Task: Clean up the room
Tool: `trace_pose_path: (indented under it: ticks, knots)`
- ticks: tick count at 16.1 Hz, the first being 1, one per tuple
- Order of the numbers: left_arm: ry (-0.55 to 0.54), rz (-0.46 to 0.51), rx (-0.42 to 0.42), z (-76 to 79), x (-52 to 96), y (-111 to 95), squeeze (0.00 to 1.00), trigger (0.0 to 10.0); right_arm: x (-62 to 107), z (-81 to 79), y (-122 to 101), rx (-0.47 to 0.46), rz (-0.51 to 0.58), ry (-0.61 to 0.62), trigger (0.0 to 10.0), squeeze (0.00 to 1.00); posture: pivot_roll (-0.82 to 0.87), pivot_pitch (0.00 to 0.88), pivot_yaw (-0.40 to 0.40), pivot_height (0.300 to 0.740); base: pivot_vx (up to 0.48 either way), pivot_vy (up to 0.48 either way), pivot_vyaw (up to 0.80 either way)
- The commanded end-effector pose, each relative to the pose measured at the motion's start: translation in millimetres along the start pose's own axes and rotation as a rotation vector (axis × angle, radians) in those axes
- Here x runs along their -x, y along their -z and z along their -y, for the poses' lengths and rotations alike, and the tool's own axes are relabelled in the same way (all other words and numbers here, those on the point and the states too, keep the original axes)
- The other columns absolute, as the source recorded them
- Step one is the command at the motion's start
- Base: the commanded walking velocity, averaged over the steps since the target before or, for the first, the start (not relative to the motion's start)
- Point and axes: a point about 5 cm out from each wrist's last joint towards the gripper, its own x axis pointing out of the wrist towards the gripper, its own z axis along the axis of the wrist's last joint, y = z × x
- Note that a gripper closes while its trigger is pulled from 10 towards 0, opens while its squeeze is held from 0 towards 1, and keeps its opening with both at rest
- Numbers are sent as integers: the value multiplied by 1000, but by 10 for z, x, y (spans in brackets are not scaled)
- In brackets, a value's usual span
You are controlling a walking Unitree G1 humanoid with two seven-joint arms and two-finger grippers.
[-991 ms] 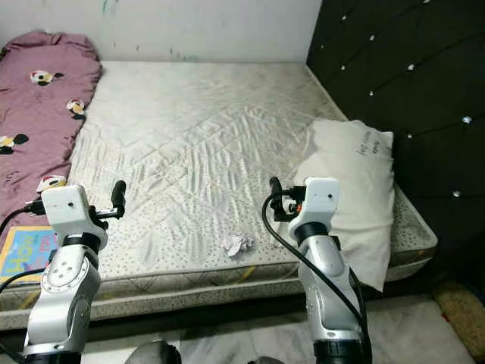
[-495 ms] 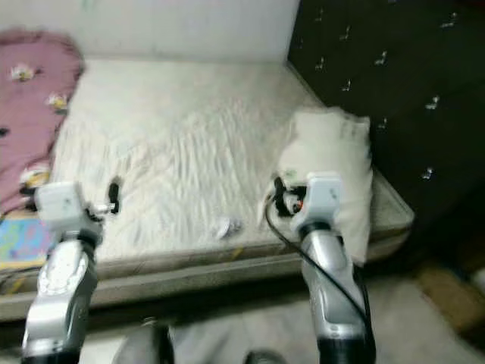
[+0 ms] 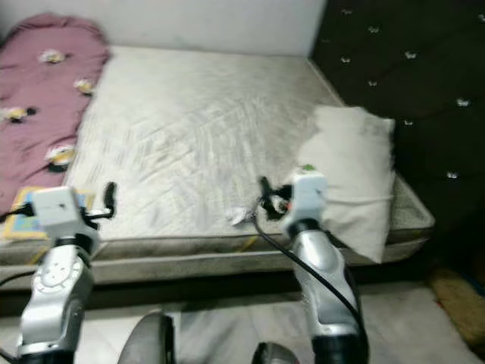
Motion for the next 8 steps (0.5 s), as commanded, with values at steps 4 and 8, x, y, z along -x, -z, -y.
trace_pose_path:
  ticks: [4, 8]
  knots:
    - [19, -3, 17, 70, 60, 9, 0, 10000, 64, 61, 87, 24, -55, -11, 10000, 0, -11, 0, -71, 675, 297, 0, 100]
    - [33, -22, 21, 78, 103, 54, 0, 10000, 118, 100, 171, 22, -90, 23, 10000, 0, -16, 0, -63, 675, 304, 0, 0]
